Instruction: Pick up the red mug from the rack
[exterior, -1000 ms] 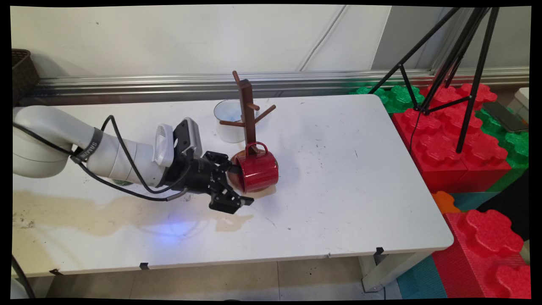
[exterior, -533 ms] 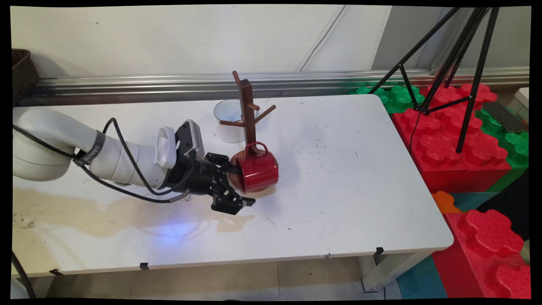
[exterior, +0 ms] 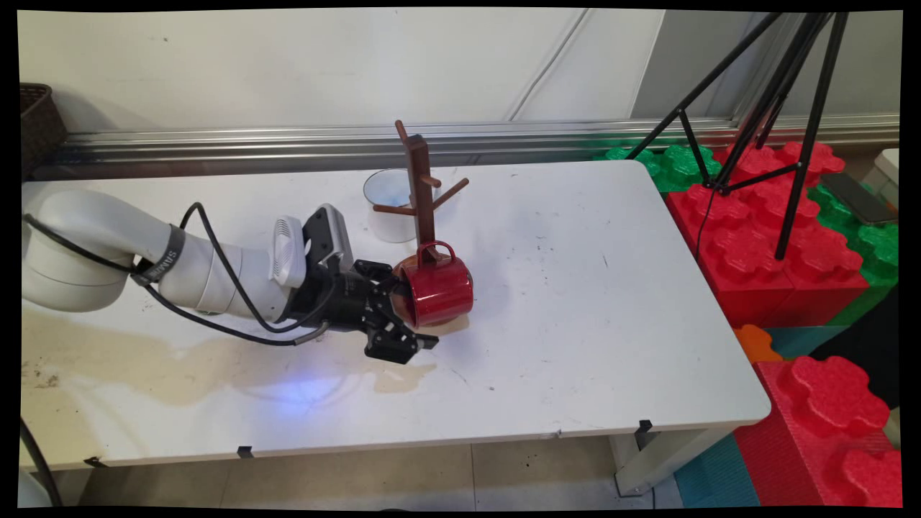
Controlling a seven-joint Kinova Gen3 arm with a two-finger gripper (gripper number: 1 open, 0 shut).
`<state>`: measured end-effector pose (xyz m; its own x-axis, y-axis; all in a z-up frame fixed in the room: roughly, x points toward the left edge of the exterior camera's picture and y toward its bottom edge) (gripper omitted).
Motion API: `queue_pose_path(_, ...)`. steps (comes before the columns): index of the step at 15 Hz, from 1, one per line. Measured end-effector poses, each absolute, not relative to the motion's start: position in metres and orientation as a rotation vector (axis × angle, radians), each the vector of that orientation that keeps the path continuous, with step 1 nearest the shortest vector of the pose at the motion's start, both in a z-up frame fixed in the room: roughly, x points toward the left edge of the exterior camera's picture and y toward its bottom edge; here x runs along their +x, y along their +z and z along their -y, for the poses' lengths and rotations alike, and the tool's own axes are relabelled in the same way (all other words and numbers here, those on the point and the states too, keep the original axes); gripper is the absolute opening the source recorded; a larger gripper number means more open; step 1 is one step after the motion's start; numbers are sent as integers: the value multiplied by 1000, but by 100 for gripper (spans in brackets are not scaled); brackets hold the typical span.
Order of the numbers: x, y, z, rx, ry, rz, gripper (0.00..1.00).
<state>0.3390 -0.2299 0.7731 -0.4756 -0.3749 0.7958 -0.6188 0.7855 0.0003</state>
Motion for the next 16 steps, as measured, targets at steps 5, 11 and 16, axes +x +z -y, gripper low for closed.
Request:
queue_pose_path(5,338,772,231,737,370,2121,100)
queue_pose_path(11,336,770,233,737,382,2123,100)
queue_pose_path(16,335,769,235,733,393,2126,100)
